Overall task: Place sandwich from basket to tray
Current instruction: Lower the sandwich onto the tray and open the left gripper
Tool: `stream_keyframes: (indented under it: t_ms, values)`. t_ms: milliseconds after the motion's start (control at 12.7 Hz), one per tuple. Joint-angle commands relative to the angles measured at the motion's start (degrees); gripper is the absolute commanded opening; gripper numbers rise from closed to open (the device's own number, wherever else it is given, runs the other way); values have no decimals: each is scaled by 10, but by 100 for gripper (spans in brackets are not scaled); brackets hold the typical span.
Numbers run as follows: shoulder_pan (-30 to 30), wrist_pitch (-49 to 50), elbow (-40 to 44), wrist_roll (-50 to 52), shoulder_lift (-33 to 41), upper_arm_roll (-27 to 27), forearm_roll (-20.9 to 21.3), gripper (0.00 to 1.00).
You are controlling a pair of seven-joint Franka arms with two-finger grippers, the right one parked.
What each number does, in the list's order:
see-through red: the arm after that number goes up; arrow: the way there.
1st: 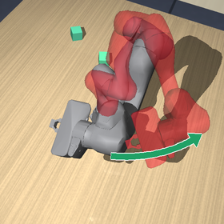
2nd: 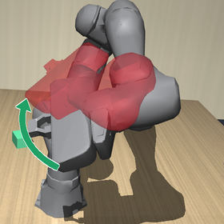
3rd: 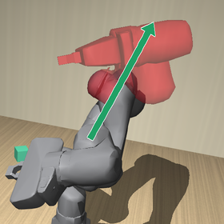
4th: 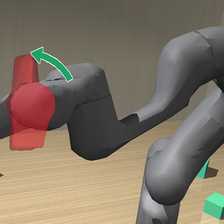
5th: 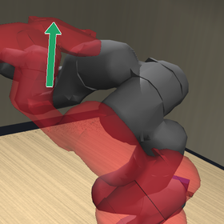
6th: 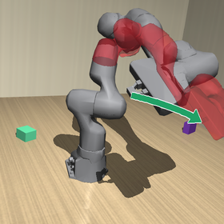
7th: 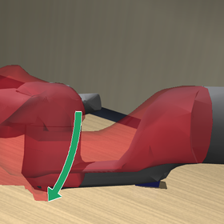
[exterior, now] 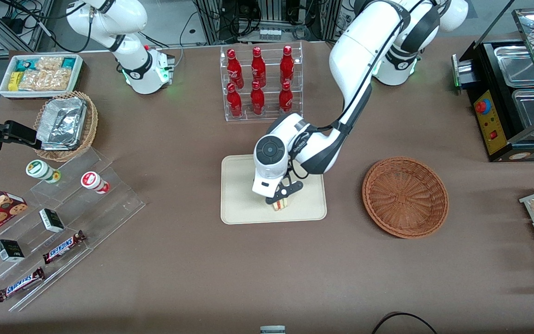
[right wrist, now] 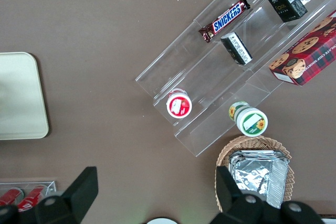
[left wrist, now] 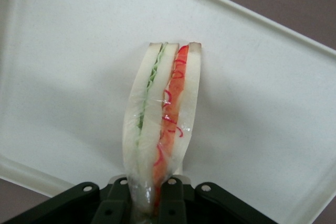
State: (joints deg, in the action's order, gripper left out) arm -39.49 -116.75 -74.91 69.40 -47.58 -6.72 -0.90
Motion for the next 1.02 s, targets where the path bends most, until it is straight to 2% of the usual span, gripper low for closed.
stream_keyframes:
  t_ms: [0, 236, 472, 630, 945]
  values:
    - [-15, 17, 26, 14, -10, 14, -2, 99]
    - [-14, 21, 27, 16, 0, 15, -2, 100]
    - [-9, 42, 29, 10, 44, 17, -1, 100]
    - [-9, 78, 43, -1, 66, 38, -3, 100]
    - [33, 168, 65, -107, 114, 40, -3, 100]
